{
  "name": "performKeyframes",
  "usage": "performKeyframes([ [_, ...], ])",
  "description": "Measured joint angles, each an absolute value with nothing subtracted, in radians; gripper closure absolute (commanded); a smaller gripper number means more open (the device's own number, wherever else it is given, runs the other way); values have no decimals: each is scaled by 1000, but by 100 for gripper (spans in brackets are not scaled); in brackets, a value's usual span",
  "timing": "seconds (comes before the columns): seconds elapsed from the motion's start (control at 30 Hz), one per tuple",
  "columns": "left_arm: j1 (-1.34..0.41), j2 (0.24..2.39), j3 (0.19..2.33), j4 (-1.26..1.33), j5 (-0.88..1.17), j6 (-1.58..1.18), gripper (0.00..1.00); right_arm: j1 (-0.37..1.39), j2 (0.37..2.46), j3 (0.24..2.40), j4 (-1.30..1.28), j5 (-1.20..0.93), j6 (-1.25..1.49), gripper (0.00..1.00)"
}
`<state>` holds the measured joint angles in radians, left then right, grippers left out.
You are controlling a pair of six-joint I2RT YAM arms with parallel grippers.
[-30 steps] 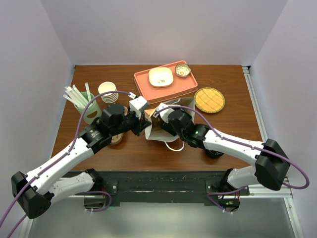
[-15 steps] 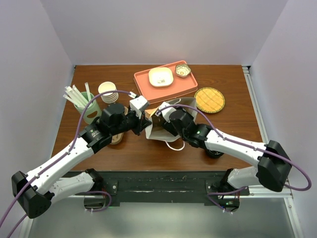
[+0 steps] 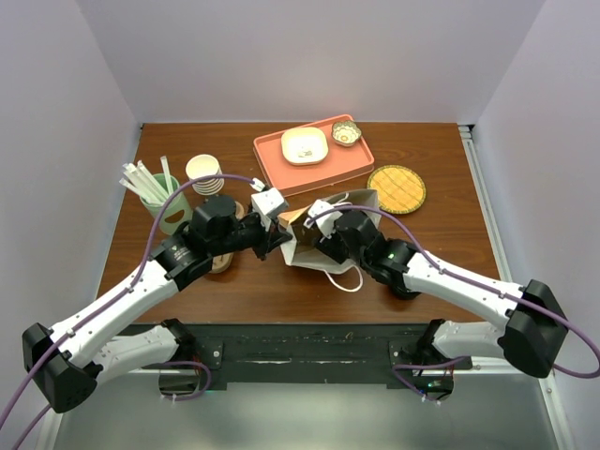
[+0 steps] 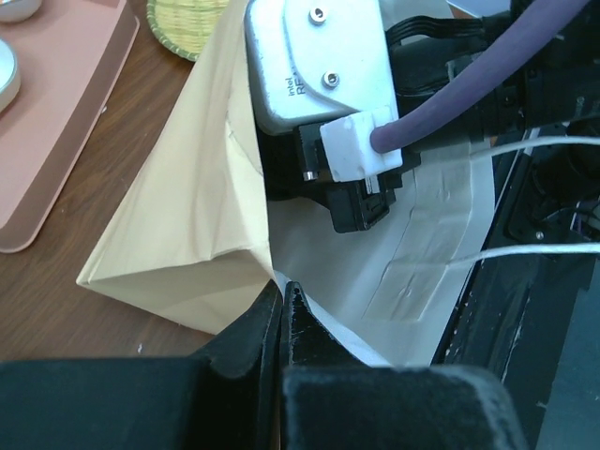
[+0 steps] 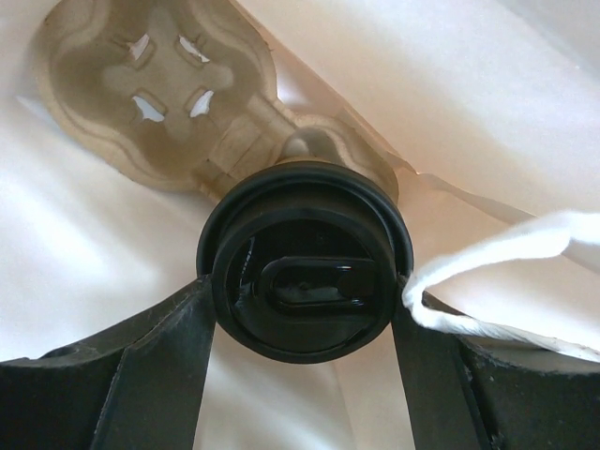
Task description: Pack the takeout coffee
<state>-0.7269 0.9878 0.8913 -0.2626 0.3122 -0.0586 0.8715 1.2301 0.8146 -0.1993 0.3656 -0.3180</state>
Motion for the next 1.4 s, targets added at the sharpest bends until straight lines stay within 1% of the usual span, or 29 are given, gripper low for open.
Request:
performKeyframes([
  [0.3,-727,967,883,-272,355,88,100,868,1189,807,-235,319,-484,57],
  [0.47,-727,947,868,-273,379,153,100,865,1147,810,-317,299,-598,58],
  [0.63,-721,928,859,-270,403,192,100,862,1146,841,-423,244,-722,58],
  [0.8,-720,908,835,-250,421,214,100,875,1159,856,-502,240,-813,60],
  [1.03,-720,908,835,-223,451,224,100,879,1172,869,-508,245,-857,60],
  [1.4,-720,895,819,-218,468,224,100,879,1181,869,-466,276,-846,60],
])
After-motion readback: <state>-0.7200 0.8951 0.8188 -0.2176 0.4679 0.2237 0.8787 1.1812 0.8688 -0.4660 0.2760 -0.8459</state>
